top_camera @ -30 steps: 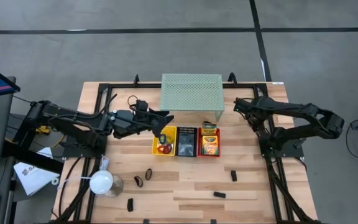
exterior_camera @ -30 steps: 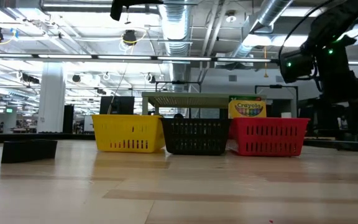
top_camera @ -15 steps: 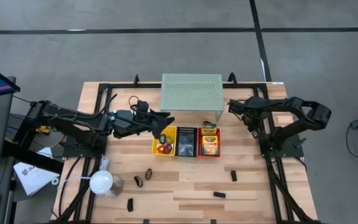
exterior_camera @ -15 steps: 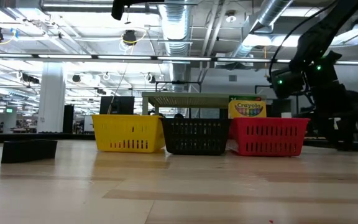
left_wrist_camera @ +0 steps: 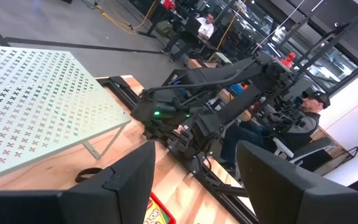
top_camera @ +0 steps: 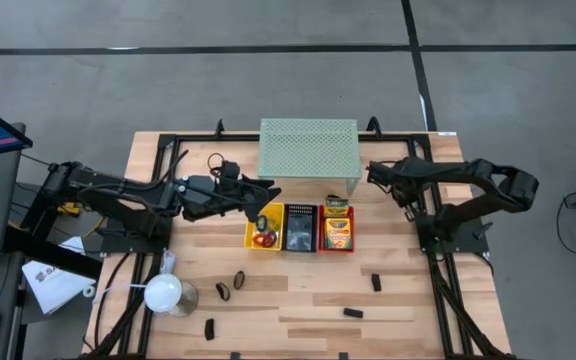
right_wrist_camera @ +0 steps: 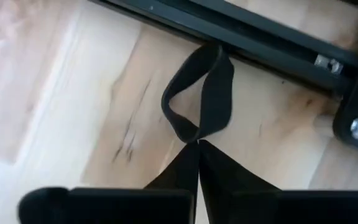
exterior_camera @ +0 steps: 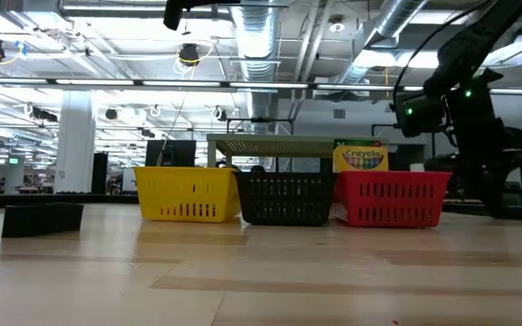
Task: Pick & Place Office Desk Supplies
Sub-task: Put the black rubber band into the black bin
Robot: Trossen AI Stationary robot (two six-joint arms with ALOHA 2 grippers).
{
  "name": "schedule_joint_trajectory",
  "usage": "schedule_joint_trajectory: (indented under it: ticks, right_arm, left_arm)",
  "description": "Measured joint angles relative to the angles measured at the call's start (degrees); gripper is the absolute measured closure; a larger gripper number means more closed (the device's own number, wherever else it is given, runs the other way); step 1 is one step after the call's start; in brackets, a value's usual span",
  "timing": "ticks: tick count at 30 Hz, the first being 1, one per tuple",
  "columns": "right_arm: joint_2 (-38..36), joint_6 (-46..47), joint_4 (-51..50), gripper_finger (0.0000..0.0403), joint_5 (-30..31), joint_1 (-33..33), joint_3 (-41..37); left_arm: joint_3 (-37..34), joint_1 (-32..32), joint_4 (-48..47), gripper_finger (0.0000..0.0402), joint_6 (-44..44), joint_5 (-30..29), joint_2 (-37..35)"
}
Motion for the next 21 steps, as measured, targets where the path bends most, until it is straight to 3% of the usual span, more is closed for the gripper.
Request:
schedule_joint_trajectory:
  ticks: [4,11,16,21]
  right_arm:
    - [-4.22,6.06,-1.40,0.0394,0.21,3.63,0.02]
    - [-7.34,6.49,-1.93,0.0392,0.28,5.66,1.31]
    - [-8.69,2.30,0.04,0.0356,1.80,4.46,1.75]
    - [-9.26,-2.61,0.06,0.0293,0.05,1.15,1.75]
  left_arm:
    - [0.00,0.68,0.00,0.0181,0.25,1.25,0.00]
    - [-0.02,1.92,0.62,0.0181,2.77,4.11,0.00]
    - [-0.02,1.92,2.43,0.0181,3.99,4.55,0.00]
    - [-0.02,1.90,2.96,0.0181,4.63,5.52,0.00]
